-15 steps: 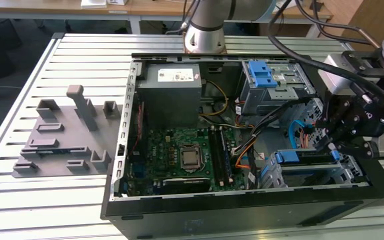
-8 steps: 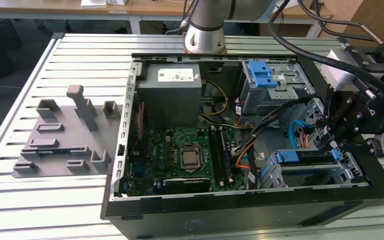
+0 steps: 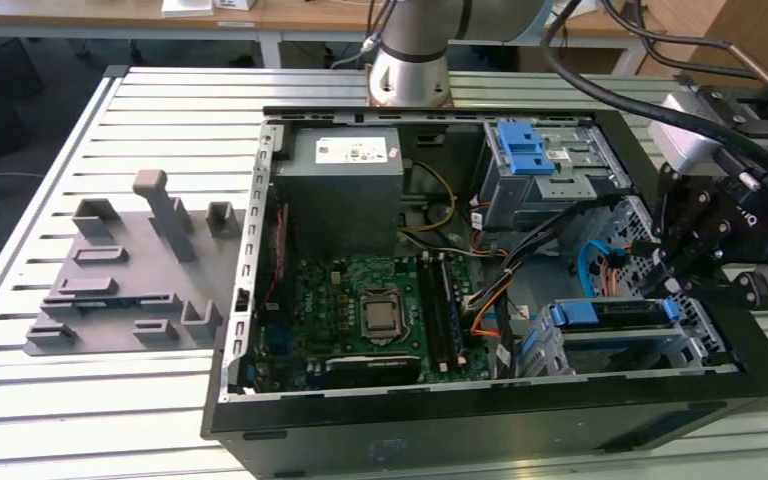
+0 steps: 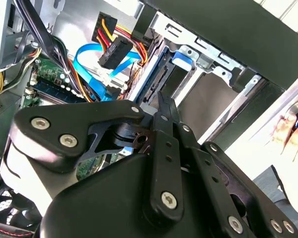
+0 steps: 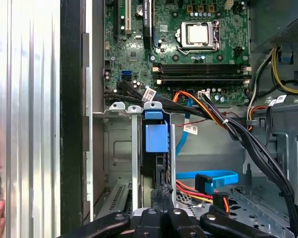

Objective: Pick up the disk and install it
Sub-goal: 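Insert the first disk wire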

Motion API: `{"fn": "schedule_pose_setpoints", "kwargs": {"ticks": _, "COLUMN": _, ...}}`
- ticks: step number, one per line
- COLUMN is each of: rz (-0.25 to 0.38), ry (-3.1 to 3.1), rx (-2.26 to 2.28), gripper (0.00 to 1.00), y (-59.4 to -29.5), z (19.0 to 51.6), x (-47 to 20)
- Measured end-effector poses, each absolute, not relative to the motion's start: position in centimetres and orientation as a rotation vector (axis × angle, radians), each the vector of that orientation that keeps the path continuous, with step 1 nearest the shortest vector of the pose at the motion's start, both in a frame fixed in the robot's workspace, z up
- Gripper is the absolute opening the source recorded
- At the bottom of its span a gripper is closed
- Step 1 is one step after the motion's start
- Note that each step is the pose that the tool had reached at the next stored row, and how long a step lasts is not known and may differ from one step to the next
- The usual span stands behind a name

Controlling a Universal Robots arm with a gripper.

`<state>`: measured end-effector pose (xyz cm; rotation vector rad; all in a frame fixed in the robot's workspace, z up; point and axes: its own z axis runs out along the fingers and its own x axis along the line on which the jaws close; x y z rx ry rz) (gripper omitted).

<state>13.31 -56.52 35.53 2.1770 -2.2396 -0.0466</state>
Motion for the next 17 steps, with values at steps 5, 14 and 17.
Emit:
{"fn": "schedule_pose_setpoints", "kwargs": {"ticks": 5, "rz": -0.047, "ry": -2.24, "rx": 2.177, "gripper": 0.11, "y": -56.35, "z": 35.53, "x": 13.96}}
{"fn": "schedule_pose_setpoints", "kwargs": {"ticks": 14, "rz": -0.048, "ry": -2.305, "rx": 2.109, "gripper": 0.11, "y": -55.77, "z": 35.53, "x": 14.07}}
{"fn": "schedule_pose_setpoints", "kwargs": {"ticks": 17, "rz": -0.048, "ry": -2.33, "rx": 2.082, "gripper": 0.11, "y": -55.54, "z": 35.53, "x": 14.07}}
